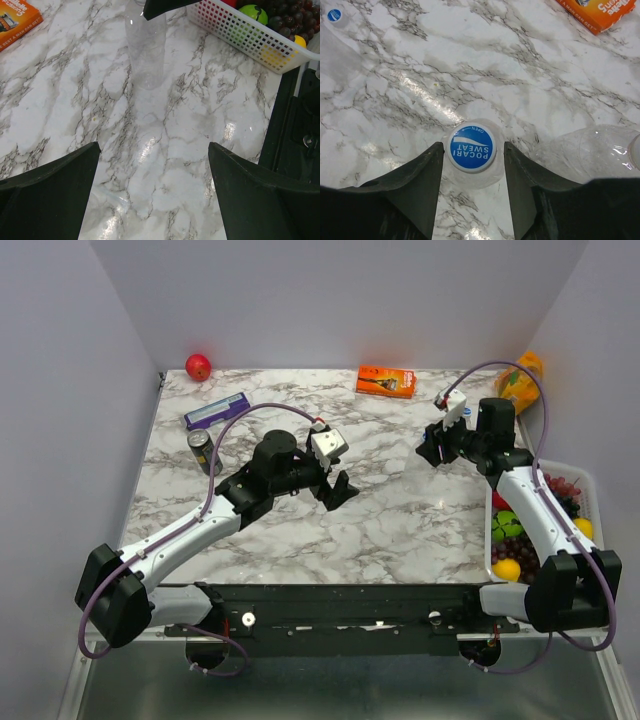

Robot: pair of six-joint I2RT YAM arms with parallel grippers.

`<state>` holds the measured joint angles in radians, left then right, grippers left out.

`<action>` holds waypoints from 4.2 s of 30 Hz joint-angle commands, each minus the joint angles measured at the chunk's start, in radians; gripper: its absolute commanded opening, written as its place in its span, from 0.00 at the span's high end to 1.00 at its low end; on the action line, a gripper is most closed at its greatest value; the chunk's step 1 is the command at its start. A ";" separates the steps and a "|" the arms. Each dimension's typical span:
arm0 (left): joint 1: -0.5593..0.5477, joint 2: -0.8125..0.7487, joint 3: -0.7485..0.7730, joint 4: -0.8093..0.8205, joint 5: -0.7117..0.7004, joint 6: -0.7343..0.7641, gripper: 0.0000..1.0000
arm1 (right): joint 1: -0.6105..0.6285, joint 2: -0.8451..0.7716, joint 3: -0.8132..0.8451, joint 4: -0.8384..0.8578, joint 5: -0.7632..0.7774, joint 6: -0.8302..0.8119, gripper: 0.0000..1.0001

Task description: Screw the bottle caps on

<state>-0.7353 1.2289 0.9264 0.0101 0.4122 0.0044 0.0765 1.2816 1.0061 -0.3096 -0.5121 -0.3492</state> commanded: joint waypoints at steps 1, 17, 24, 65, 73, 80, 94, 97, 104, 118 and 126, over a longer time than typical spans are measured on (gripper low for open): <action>-0.004 -0.003 0.014 0.014 0.027 0.014 0.02 | -0.006 0.010 0.022 0.014 0.024 0.012 0.39; 0.215 -0.100 0.334 -0.205 -0.145 0.126 0.02 | 0.213 0.065 0.424 -0.168 -0.066 0.099 0.15; 0.483 -0.190 0.257 -0.191 -0.201 0.049 0.02 | 0.437 0.263 0.497 -0.053 -0.131 0.176 0.13; 0.496 -0.362 -0.225 -0.125 0.293 0.100 0.01 | 0.609 0.420 0.724 -0.111 -0.241 0.176 0.87; 0.435 -0.283 -0.218 -0.070 0.295 0.117 0.01 | 0.611 0.390 0.707 -0.072 -0.413 0.268 0.88; 0.399 -0.236 -0.204 -0.071 0.304 0.129 0.02 | 0.611 0.371 0.690 -0.019 -0.451 0.325 0.88; 0.445 -0.293 -0.205 -0.107 0.312 0.057 0.44 | 0.606 0.344 0.718 -0.112 -0.308 0.227 0.35; 0.533 -0.354 -0.205 -0.130 0.262 -0.036 0.58 | 0.574 0.380 0.818 -0.155 -0.244 0.208 0.32; 0.712 -0.502 -0.164 -0.163 0.117 -0.219 0.76 | 0.562 0.625 0.997 -0.253 -0.085 0.185 0.25; 0.890 -0.537 0.040 -0.288 -0.081 -0.261 0.91 | 0.713 1.076 1.201 -0.295 0.282 0.132 0.33; 0.907 -0.571 -0.011 -0.289 -0.061 -0.285 0.91 | 0.727 1.268 1.407 -0.438 0.333 0.062 0.37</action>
<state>0.1608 0.6849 0.9451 -0.2729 0.3588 -0.2520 0.8108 2.5225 2.3791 -0.6865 -0.2478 -0.2314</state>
